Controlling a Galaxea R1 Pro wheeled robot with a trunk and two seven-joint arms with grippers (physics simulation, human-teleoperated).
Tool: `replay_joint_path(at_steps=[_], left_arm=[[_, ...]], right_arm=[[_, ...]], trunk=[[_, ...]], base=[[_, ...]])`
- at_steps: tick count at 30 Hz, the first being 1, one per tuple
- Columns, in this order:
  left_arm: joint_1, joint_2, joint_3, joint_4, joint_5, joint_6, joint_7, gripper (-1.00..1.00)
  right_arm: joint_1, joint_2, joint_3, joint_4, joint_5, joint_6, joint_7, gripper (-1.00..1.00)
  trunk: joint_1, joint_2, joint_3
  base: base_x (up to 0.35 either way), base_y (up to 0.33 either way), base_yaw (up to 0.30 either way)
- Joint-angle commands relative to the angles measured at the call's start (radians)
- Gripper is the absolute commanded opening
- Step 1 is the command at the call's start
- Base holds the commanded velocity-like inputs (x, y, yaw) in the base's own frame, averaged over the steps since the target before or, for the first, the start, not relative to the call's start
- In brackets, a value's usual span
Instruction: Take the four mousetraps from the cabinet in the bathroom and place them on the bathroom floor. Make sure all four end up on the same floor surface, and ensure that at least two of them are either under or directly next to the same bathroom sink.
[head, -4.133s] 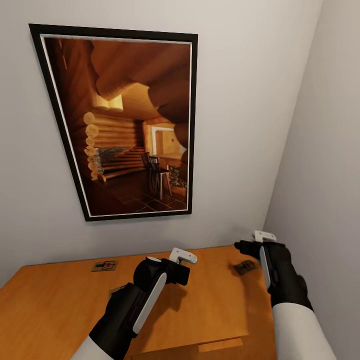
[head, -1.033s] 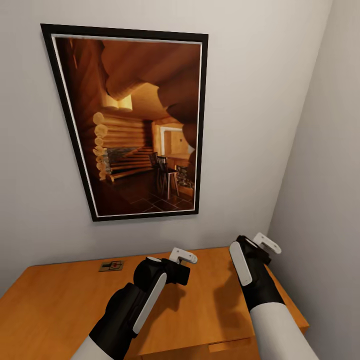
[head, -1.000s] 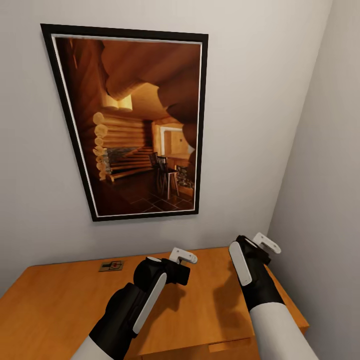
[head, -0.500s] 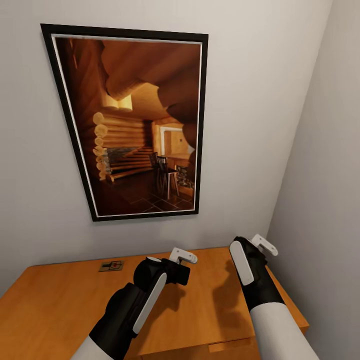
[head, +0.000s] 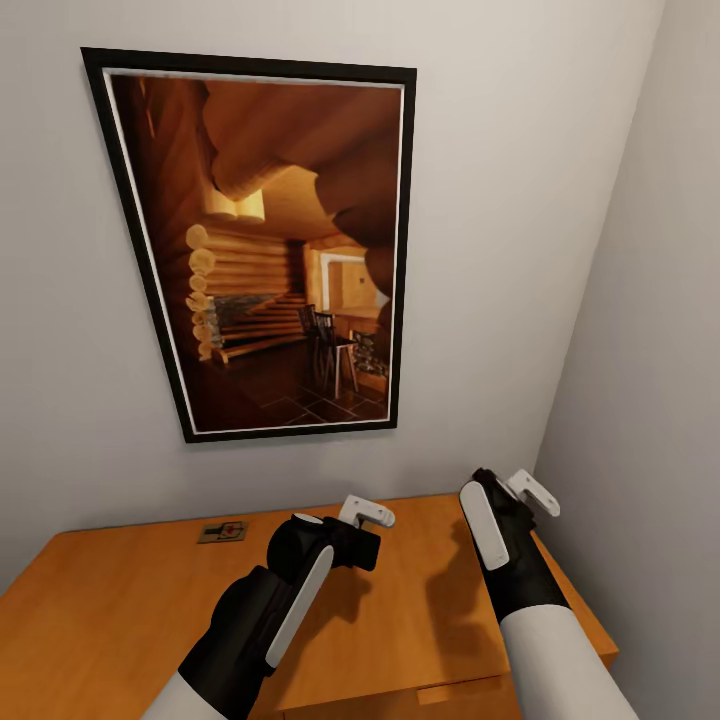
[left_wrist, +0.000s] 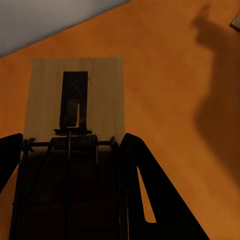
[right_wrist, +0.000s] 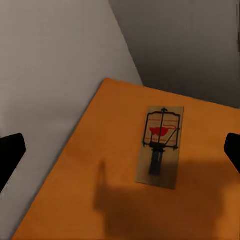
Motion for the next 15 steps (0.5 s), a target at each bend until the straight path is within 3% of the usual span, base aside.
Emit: replay_joint_path(at_steps=[1,9,15], left_arm=[[-0.001,0.0,0.0,-0.001,0.004,0.004,0.004,-1.0],[-0.001,0.0,-0.001,-0.001,0.004,0.004,0.004,-1.0],[-0.001,0.0,-0.001,-0.001,0.004,0.004,0.004,-1.0]], right_arm=[[-0.001,0.001,-0.002,-0.001,0.0,0.004,-0.004,1.0],[-0.001,-0.001,0.005,-0.01,0.004,-0.003,0.0,1.0],[-0.001,-0.014,0.006,-0.033,0.004,0.077,0.004,1.0]], trunk=[[0.001,-0.001,-0.001],[0.001,-0.001,-0.001],[0.001,-0.001,-0.001]], base=[[0.0,0.0,0.0],[0.0,0.0,0.0],[0.0,0.0,0.0]])
